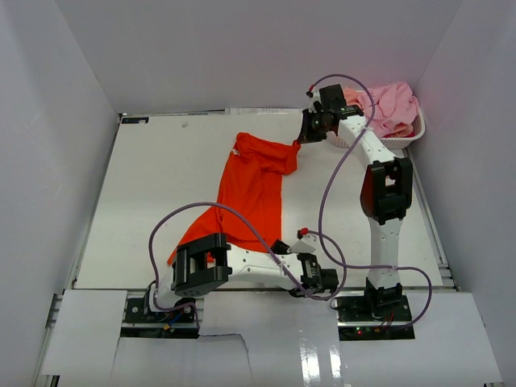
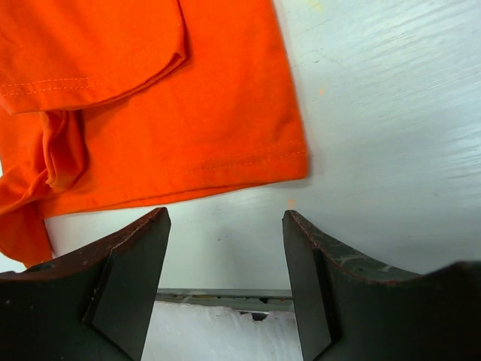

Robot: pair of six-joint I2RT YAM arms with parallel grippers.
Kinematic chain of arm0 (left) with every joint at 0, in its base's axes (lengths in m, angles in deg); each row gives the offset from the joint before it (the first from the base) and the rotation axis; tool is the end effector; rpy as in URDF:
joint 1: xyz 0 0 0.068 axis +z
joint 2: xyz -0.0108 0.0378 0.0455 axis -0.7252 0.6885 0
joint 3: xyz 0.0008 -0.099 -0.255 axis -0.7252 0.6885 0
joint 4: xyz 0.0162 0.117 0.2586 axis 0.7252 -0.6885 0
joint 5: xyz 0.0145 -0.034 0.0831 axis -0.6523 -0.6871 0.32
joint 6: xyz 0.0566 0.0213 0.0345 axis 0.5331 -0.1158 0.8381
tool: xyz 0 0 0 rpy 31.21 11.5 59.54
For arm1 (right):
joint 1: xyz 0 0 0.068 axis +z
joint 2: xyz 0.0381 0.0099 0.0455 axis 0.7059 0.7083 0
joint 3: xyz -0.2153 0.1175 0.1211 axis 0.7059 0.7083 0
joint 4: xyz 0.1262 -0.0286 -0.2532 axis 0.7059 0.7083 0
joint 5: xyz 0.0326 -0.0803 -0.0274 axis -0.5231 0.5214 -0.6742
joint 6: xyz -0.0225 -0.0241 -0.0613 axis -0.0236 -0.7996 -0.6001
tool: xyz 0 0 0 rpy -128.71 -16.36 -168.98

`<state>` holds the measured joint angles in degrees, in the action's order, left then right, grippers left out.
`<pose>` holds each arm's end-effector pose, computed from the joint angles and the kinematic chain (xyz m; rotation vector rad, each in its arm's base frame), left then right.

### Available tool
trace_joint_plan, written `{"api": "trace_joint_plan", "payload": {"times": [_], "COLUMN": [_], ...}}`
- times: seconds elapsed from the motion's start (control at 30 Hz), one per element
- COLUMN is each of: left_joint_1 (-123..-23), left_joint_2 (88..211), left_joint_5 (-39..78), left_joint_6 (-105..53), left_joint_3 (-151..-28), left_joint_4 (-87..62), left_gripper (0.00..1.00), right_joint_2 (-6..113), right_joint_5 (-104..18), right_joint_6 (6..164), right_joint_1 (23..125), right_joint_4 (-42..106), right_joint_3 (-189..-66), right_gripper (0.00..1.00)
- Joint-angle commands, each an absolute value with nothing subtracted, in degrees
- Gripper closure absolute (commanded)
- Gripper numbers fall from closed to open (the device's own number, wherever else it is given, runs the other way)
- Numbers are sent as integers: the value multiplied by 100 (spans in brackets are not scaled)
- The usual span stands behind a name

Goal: Fold and stack the t-shirts
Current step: Flatten out the tshirt

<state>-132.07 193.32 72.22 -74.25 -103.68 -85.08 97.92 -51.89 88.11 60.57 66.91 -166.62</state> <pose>0.0689 -0.3766 0.1395 0.6507 2.3227 0.5629 0.5132 0.1605 0.2480 -0.2554 2.3853 0.5493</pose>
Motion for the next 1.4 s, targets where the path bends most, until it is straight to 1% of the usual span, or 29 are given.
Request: {"api": "trace_joint_plan", "payload": {"times": [0.0, 0.27, 0.33, 0.47, 0.63, 0.73, 0.8, 0.83, 1.17, 1.3, 1.33, 1.37], "left_joint_1": [-13253, -13297, -13288, -13218, -13148, -13069, -13007, -12990, -12814, -12814, -12814, -12814], "left_joint_2": [19216, 19374, 19436, 19445, 19497, 19559, 19576, 19577, 19410, 19445, 19445, 19436], "left_joint_5": [7403, 7341, 7315, 7227, 7218, 7175, 7165, 7174, 7025, 6893, 6867, 6814], "left_joint_6": [-7601, -7303, -7223, -7048, -6959, -6951, -6951, -6951, -6951, -6907, -6898, -6880], "left_joint_3": [-10627, -10724, -10733, -10575, -10496, -10461, -10426, -10373, -9969, -9881, -9863, -9845], "left_joint_4": [-8433, -8020, -7854, -7519, -7439, -7431, -7439, -7431, -7246, -7080, -7044, -7027], "left_gripper": [28, 29, 31, 31, 31, 36, 36, 39, 44, 51, 55, 75], "right_joint_2": [9803, 9776, 9776, 9759, 9768, 9759, 9759, 9759, 9768, 9759, 9759, 9767], "right_joint_5": [-5210, -5201, -5201, -5192, -5210, -5210, -5210, -5210, -5201, -5192, -5192, -5184], "right_joint_6": [8745, 8718, 8710, 8710, 8710, 8718, 8710, 8710, 8701, 8710, 8710, 8710], "right_joint_1": [6037, 6037, 6037, 6037, 6037, 6037, 6037, 6037, 6037, 6037, 6029, 6029], "right_joint_4": [6698, 6689, 6698, 6698, 6698, 6698, 6698, 6698, 6689, 6698, 6698, 6698], "right_joint_3": [-16902, -16876, -16876, -16884, -16902, -16885, -16876, -16876, -16902, -16902, -16911, -16902], "right_gripper": [92, 92, 92, 92, 92, 92, 92, 92, 92, 92, 92, 92]}}
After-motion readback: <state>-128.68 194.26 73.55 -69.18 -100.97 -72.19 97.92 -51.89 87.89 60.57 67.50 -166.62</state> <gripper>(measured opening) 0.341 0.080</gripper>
